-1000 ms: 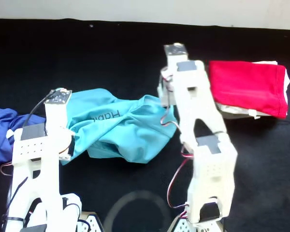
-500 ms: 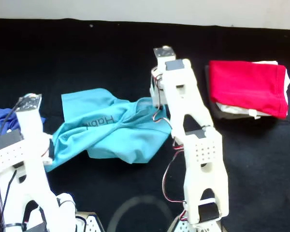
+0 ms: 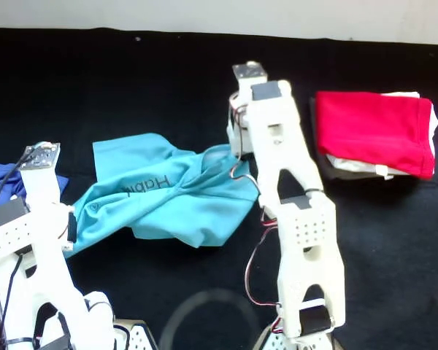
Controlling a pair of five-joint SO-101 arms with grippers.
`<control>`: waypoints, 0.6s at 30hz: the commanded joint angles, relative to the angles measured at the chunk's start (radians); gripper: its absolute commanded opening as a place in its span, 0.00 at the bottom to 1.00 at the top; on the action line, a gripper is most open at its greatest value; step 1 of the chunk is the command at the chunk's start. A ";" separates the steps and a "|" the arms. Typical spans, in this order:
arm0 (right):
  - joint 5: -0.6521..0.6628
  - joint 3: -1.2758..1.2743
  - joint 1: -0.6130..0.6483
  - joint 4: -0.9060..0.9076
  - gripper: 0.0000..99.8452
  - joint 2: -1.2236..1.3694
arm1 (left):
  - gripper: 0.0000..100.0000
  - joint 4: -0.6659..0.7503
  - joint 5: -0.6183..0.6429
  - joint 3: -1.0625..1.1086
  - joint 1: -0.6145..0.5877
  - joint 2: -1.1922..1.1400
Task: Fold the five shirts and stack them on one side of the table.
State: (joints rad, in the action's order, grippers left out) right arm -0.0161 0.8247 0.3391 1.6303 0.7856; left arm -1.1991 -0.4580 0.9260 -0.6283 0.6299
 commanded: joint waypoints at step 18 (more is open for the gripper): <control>0.158 -0.303 -0.012 0.128 0.01 -0.862 | 0.01 -0.456 0.117 -0.727 0.096 0.013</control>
State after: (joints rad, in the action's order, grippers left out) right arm 0.0775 0.5746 0.3560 1.7530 0.1043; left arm -1.6349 -0.3751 0.2954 -0.5976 0.6299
